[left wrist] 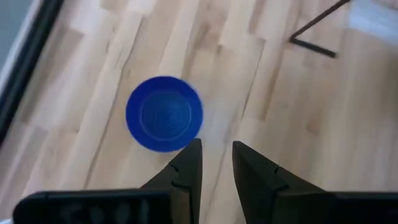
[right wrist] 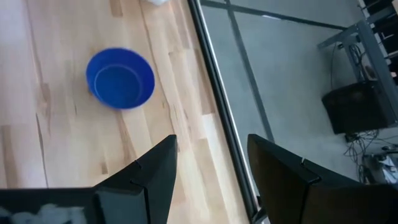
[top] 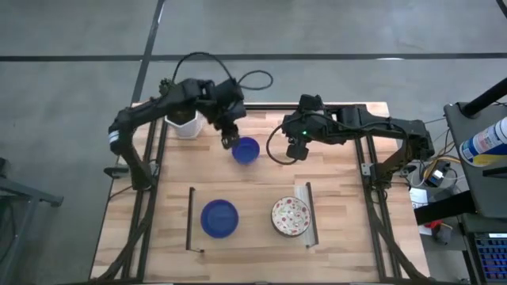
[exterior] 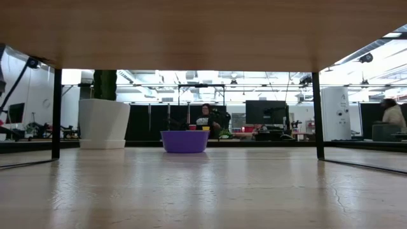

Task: Pick & Place Mini bowls
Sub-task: Stack the blue bowl on the blue bowl on the shelf

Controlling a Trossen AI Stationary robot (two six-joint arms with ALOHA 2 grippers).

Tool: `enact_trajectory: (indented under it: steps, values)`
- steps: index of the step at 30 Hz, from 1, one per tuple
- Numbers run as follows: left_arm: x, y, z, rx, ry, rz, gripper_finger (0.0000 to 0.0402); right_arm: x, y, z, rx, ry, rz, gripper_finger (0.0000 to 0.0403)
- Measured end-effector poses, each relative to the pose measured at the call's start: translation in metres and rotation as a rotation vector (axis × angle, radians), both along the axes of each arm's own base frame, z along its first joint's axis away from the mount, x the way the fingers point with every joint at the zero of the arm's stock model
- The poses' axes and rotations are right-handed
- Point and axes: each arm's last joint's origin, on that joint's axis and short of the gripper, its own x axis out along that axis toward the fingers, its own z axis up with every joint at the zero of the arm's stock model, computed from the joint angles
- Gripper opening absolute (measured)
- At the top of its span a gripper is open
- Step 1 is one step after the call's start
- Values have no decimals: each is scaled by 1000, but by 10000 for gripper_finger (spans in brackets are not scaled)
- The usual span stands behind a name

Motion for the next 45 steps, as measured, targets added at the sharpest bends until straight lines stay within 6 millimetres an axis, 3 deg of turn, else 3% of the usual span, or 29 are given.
enact_trajectory:
  steps: [8, 14, 22, 30, 35, 45]
  values:
    - [11, 51, -46, -68, 132, 106, 83, 1, 0, -12, -2, 49, 4, 192]
    - [27, 54, -93, -143, 257, 157, 83, 2, 0, -23, -3, 85, 1, 192]
    - [28, 55, -146, -196, 312, 253, 83, 2, 0, -36, -3, 133, 4, 192]
    - [28, 52, -162, -215, 275, 345, 83, 3, 0, -43, -5, 147, 6, 192]
    - [24, 53, -173, -140, 316, 404, 83, 3, 0, -43, -12, 145, 15, 192]
    - [25, 52, -186, -144, 289, 413, 83, 4, 0, -43, -16, 143, 20, 192]
